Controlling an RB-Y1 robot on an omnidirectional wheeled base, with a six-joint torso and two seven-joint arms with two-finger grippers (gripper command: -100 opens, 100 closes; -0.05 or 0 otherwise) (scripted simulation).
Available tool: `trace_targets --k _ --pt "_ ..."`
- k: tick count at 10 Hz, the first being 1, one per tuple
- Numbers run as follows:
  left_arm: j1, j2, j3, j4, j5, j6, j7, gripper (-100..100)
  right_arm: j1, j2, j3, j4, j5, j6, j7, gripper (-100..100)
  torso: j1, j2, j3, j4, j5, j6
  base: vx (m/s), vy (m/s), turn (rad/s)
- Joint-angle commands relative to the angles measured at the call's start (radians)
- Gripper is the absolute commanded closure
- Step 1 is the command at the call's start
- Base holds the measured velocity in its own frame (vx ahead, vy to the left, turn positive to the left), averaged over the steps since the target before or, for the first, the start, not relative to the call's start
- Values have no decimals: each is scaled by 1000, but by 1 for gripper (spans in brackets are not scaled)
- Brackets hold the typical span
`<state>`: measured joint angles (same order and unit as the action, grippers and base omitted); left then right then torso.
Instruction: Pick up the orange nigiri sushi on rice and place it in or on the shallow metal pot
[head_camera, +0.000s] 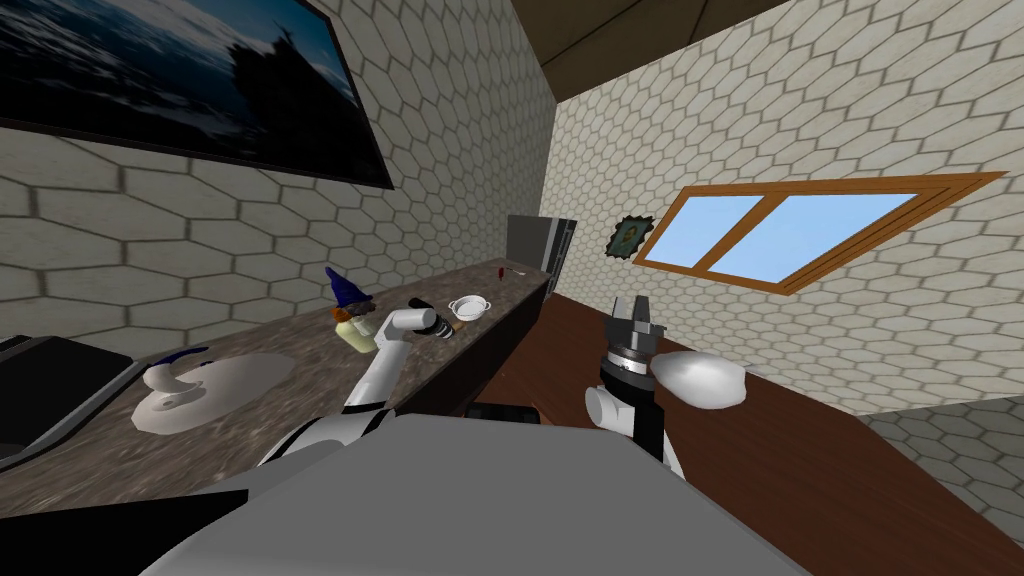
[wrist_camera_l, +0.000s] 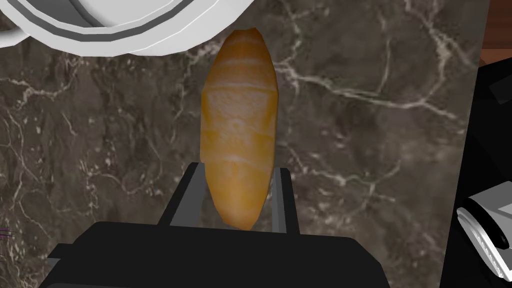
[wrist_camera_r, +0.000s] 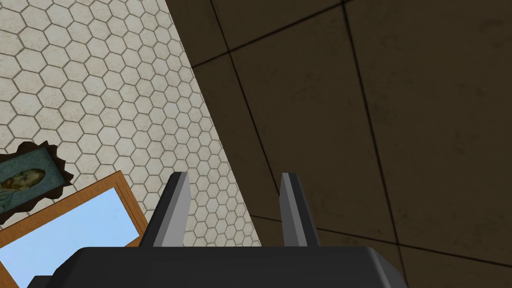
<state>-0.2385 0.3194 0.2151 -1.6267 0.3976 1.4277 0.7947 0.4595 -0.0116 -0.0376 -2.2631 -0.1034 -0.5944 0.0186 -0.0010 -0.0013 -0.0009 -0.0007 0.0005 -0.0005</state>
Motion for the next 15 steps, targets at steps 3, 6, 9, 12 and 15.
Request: trace_targets --k 3,6,9,12,15 --pt "-1 11 2 -40 9 43 17 100 0 0 0 0 0 0 0 0 0 1 1 0 0 0 -15 3 -3" --pt "-29 32 12 -46 7 47 0 100 0 0 0 0 0 0 0 0 1 1 0 0 1 0 -13 -20 -22" --pt "-36 51 24 -67 14 64 -9 0 0 0 0 0 0 0 0 0 -7 2 2 2 -2 2 -41 -85 -42" --pt "-78 73 28 -76 26 138 8 -100 0 0 0 0 0 0 0 0 -1 -1 0 2 0 1 0 -6 -22" --pt "-104 92 27 -83 31 195 22 -100 0 0 0 0 0 0 0 0 -1 -2 0 1 0 1 10 -4 -19"
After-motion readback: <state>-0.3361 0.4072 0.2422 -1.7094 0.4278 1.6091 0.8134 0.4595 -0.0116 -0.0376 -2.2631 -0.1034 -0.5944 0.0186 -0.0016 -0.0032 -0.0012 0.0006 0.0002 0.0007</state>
